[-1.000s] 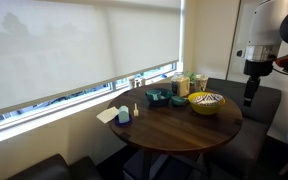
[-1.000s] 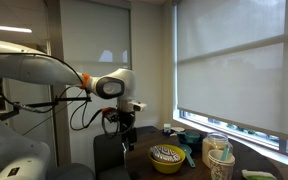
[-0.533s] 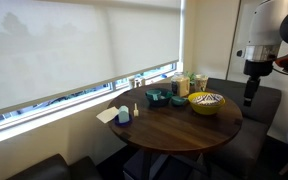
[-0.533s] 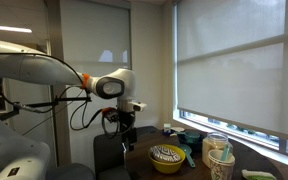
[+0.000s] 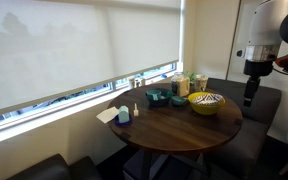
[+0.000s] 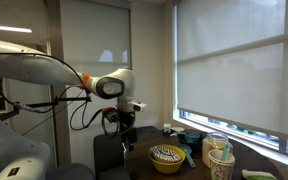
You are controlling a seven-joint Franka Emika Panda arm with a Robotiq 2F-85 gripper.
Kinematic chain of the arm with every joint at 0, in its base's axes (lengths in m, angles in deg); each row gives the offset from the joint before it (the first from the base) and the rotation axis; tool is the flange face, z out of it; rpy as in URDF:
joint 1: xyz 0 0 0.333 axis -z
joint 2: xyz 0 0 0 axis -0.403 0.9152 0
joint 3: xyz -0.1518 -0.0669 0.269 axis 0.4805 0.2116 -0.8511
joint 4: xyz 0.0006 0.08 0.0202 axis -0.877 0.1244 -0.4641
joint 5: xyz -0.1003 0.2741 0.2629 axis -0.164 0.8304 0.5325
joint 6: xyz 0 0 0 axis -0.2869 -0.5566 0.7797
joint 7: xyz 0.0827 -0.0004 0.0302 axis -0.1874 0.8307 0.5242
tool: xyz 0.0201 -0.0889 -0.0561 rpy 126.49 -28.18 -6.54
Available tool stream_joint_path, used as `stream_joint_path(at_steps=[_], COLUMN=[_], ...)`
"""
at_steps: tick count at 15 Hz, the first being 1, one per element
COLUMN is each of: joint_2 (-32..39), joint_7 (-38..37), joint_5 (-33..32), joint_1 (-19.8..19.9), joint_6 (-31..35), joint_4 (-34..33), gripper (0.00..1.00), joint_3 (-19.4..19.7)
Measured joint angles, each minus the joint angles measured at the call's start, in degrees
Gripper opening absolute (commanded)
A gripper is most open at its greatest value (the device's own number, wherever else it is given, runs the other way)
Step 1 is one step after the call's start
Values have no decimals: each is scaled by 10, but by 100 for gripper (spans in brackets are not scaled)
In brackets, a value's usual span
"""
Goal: Remove the paper plate from the yellow bowl and put it on the table
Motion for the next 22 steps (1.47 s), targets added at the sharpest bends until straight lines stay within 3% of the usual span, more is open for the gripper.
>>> stream_joint_path(at_steps=[6,11,15,22], joint_2=[0,7,46,146], joint_7=[-5,-76,-149,-314], joint_5=[0,22,51,106], joint_1=[2,31,54,56], joint_6=[2,20,18,15], joint_4=[-1,-35,-83,-127], gripper=[100,100,100,100], joint_3=[2,25,32,9])
